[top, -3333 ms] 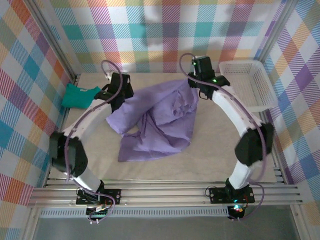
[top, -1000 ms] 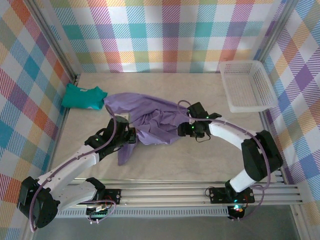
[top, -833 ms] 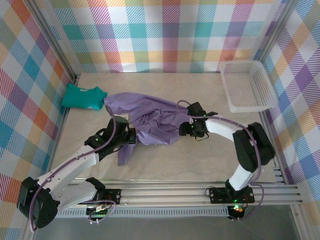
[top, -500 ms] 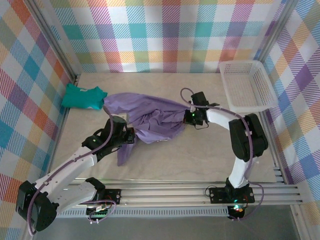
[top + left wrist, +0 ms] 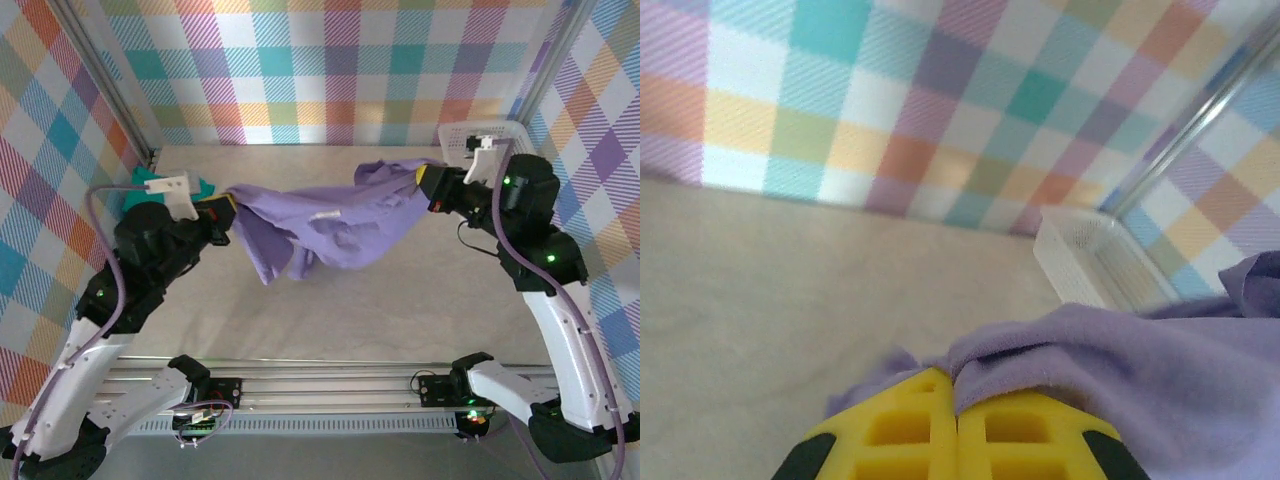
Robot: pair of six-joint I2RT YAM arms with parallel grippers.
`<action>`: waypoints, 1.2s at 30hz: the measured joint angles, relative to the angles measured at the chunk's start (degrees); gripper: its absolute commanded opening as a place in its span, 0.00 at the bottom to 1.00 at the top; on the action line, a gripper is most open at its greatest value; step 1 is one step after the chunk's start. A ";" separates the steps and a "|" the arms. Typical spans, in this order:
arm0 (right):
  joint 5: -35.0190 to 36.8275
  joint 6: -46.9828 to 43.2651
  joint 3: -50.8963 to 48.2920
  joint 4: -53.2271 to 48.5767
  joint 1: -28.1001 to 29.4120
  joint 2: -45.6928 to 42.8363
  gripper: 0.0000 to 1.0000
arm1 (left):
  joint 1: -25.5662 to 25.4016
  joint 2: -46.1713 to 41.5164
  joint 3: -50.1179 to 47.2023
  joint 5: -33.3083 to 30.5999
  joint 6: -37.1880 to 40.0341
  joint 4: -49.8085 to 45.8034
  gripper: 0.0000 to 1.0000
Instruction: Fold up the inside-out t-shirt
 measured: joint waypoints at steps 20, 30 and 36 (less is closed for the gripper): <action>10.49 -12.44 -16.26 0.90 6.14 32.37 0.51 | 7.06 23.98 -11.85 1.66 0.90 0.94 0.00; 13.05 -19.10 -2.40 3.67 10.45 49.90 0.55 | 7.10 22.86 -14.38 2.34 0.83 1.84 0.00; 21.88 -21.70 9.94 0.59 10.34 62.40 0.54 | 7.10 21.57 -14.45 2.75 0.83 1.88 0.00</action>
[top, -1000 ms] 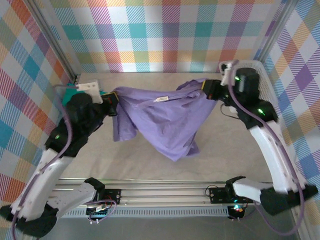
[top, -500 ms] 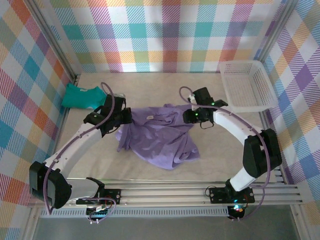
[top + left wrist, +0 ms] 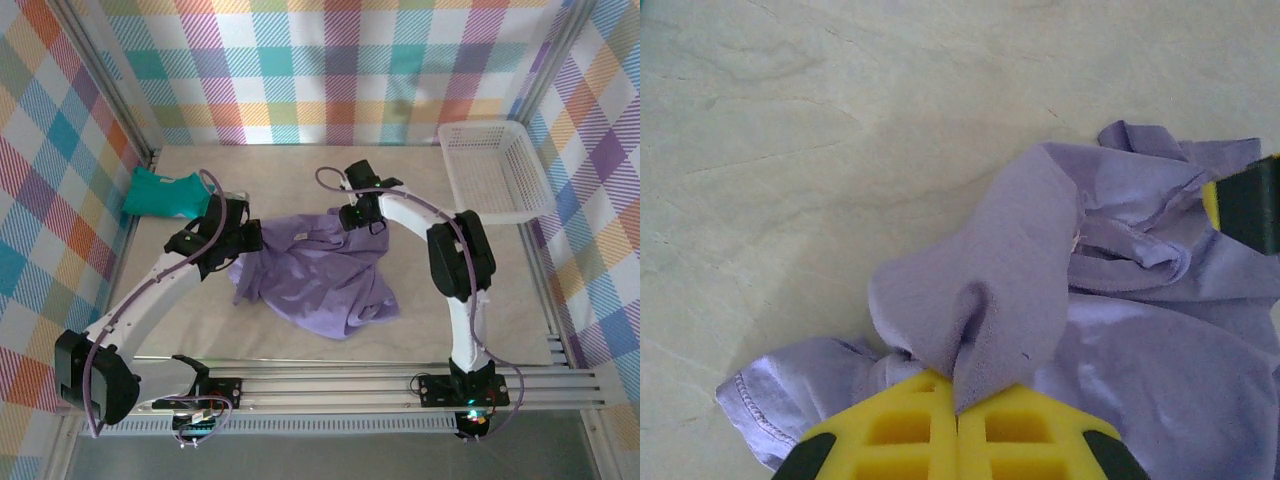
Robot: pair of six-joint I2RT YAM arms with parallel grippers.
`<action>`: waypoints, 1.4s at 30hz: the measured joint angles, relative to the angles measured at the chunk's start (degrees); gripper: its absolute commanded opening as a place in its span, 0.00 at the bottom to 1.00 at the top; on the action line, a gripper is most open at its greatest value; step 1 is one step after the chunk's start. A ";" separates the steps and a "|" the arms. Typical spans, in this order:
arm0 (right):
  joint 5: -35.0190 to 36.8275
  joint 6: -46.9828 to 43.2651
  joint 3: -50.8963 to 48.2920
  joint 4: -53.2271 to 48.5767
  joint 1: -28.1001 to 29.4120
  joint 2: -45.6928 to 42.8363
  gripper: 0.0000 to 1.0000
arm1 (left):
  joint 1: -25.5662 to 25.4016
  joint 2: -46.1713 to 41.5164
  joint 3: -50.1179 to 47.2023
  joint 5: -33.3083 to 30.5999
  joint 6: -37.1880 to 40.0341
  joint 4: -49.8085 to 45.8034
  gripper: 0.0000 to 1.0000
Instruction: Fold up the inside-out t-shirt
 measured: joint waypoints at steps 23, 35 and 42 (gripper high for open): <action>-13.11 -2.43 0.04 6.25 -4.46 -60.13 0.00 | 0.02 -12.76 25.24 -4.11 0.09 -1.81 0.00; -19.02 0.28 6.10 1.22 -4.13 -71.76 0.00 | 0.02 -19.65 44.39 -0.72 3.87 -1.99 0.00; -20.00 1.38 8.35 0.61 -4.07 -74.44 0.00 | 0.02 -17.53 50.75 -0.37 8.50 -3.96 0.00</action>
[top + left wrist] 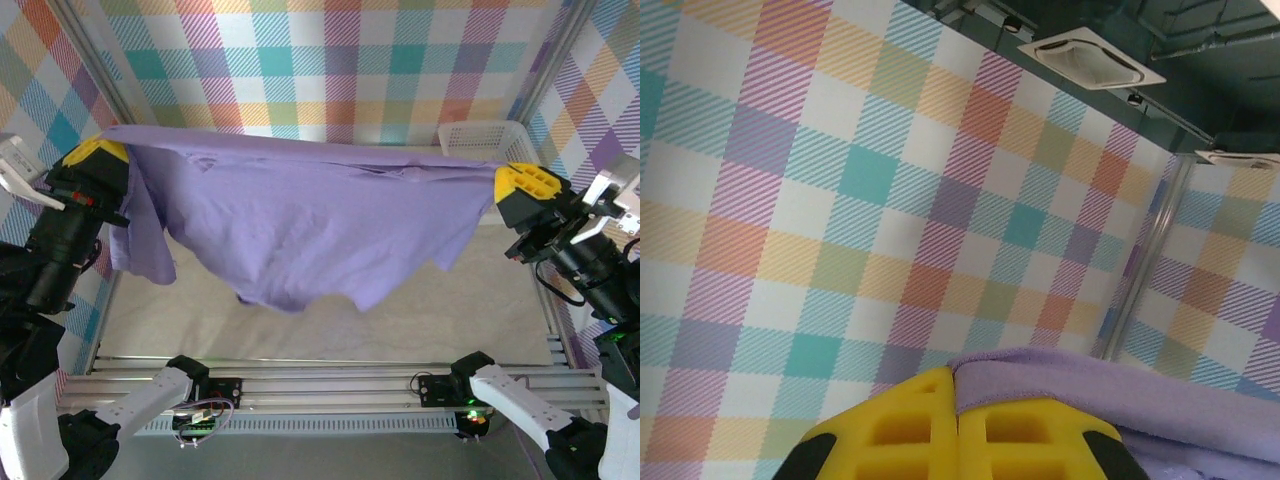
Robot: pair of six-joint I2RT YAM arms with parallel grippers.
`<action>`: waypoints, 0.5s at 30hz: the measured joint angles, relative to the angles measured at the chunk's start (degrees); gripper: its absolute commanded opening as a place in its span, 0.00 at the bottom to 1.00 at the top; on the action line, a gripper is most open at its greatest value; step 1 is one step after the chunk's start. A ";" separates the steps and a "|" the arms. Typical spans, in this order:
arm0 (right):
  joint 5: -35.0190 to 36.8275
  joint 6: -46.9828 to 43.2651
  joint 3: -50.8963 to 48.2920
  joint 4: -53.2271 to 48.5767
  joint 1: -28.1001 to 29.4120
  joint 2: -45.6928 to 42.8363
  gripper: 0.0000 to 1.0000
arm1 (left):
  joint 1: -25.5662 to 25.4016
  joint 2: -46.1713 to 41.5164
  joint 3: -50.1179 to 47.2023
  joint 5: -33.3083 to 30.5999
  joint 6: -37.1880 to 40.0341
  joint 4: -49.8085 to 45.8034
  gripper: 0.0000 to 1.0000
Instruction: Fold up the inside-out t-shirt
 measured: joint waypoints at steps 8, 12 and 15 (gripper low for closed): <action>9.73 -5.95 -2.23 3.50 -0.02 6.99 0.00 | 0.24 14.23 2.47 -9.86 6.84 0.09 0.00; 19.78 -13.62 -6.43 11.10 -0.44 16.72 0.00 | 4.39 24.96 0.83 -12.07 7.93 3.28 0.00; 23.41 -16.17 -6.03 17.75 -3.43 30.29 0.00 | 8.33 36.20 0.31 -12.39 7.80 5.92 0.01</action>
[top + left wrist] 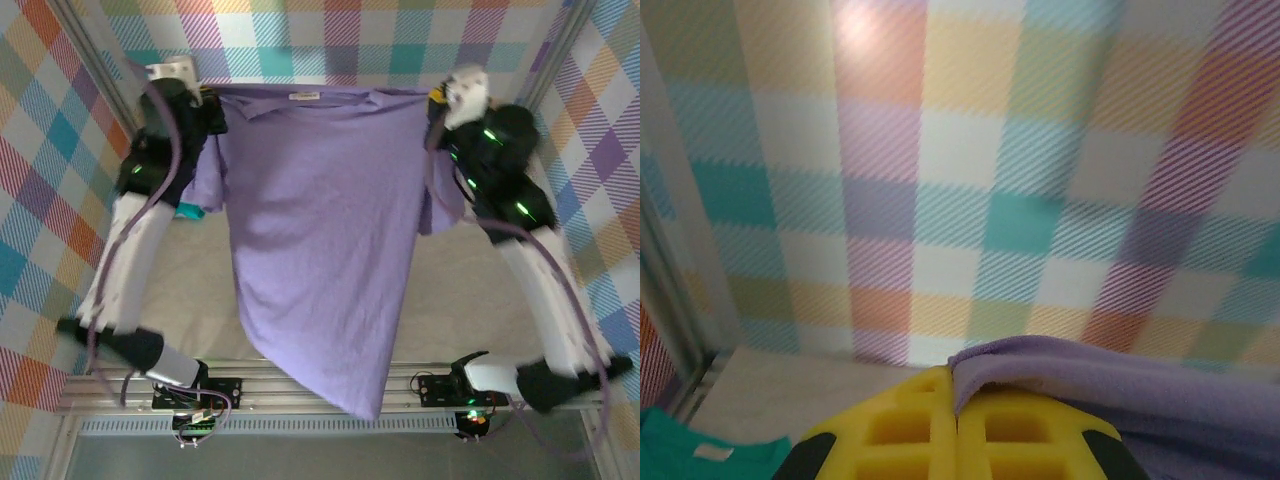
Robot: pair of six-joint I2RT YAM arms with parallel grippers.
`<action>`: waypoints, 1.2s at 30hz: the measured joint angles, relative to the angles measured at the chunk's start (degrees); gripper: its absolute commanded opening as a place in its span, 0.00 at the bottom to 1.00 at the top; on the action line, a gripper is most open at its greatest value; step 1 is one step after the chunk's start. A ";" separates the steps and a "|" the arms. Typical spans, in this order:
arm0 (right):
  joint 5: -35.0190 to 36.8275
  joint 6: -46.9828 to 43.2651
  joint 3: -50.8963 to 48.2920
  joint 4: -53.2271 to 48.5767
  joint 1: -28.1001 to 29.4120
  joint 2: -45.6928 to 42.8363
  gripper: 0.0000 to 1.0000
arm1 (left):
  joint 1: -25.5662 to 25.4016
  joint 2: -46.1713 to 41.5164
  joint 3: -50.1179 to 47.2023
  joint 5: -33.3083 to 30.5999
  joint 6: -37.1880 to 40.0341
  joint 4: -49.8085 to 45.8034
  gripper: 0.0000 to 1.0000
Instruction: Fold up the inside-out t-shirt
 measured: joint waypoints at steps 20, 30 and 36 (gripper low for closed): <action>-7.93 13.88 -4.74 -20.90 0.35 26.60 0.67 | 1.55 -2.23 -35.56 19.87 -17.03 4.68 0.78; -18.53 35.50 -45.86 -20.22 26.32 7.67 0.63 | -13.16 -23.30 -65.68 24.90 -23.43 3.30 0.79; -20.20 43.32 -53.09 -17.14 31.19 6.19 0.39 | -17.07 -28.33 -68.87 22.73 -23.71 1.73 0.80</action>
